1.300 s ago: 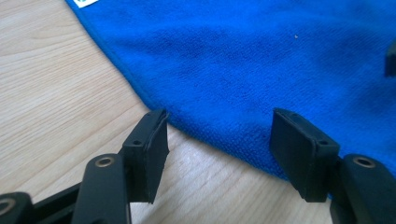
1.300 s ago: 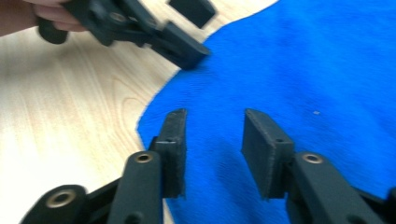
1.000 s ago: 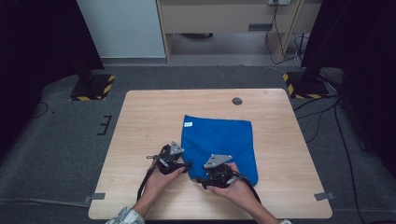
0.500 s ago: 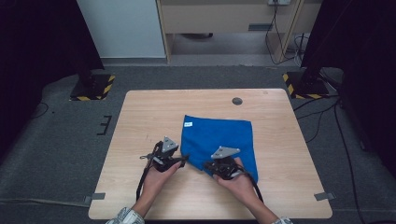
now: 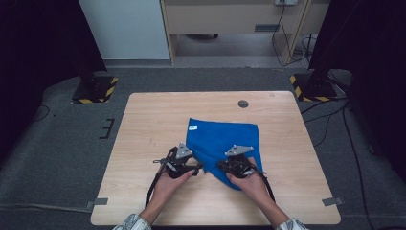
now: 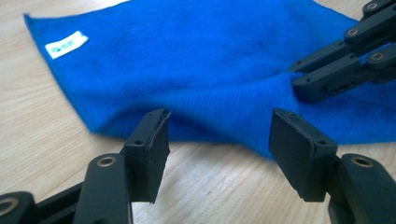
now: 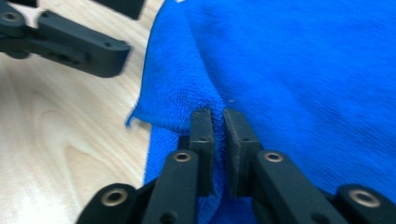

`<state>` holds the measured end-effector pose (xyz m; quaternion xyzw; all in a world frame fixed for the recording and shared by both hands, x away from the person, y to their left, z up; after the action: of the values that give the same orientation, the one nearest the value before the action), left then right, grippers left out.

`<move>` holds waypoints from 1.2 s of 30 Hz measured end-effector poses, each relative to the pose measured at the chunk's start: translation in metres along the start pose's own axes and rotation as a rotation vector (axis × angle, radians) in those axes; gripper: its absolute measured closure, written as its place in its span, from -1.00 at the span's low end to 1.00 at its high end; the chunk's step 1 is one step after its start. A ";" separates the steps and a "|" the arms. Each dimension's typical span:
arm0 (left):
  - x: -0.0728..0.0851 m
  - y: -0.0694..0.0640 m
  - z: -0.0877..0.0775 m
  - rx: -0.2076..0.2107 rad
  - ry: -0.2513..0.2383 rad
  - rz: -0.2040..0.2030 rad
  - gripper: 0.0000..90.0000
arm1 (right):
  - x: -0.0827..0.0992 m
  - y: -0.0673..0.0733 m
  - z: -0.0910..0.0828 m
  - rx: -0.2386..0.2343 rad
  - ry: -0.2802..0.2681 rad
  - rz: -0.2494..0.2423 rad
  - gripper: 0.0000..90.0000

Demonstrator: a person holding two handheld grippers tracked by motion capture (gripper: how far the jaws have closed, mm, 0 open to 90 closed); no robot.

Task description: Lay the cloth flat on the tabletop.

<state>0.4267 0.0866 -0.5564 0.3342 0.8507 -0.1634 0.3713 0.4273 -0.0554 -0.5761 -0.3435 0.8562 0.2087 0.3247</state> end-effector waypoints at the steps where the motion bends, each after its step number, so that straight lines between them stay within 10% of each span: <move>1: -0.001 0.000 -0.002 0.001 -0.009 -0.001 -0.17 | 0.000 0.003 0.000 -0.013 0.001 -0.011 0.88; 12: 0.005 0.002 -0.007 0.014 0.022 -0.001 -0.13 | 0.005 0.025 0.008 -0.054 0.055 -0.076 0.69; 21: 0.011 0.004 -0.010 0.019 0.030 -0.002 -0.12 | -0.004 0.036 -0.023 -0.112 -0.024 -0.068 -0.31; 28: 0.030 0.005 -0.003 0.010 0.130 0.028 -0.06 | 0.019 -0.009 -0.042 0.095 0.010 -0.042 -0.40; 36: 0.041 -0.003 -0.006 0.008 0.169 0.034 -0.04 | 0.042 -0.033 -0.041 0.156 0.092 -0.009 -0.37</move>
<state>0.4011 0.1057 -0.5824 0.3626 0.8727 -0.1319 0.2993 0.4103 -0.1206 -0.5811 -0.3302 0.8823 0.1239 0.3116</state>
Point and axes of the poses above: each handheld gripper's, and its own axes: z roughly forward along the jaws, x roughly out of its underside, y roughly to its left, the point moved 8 cm from there along z, roughly forward along the jaws, and after that the axes turned 4 degrees about y, right-handed, at the moved point
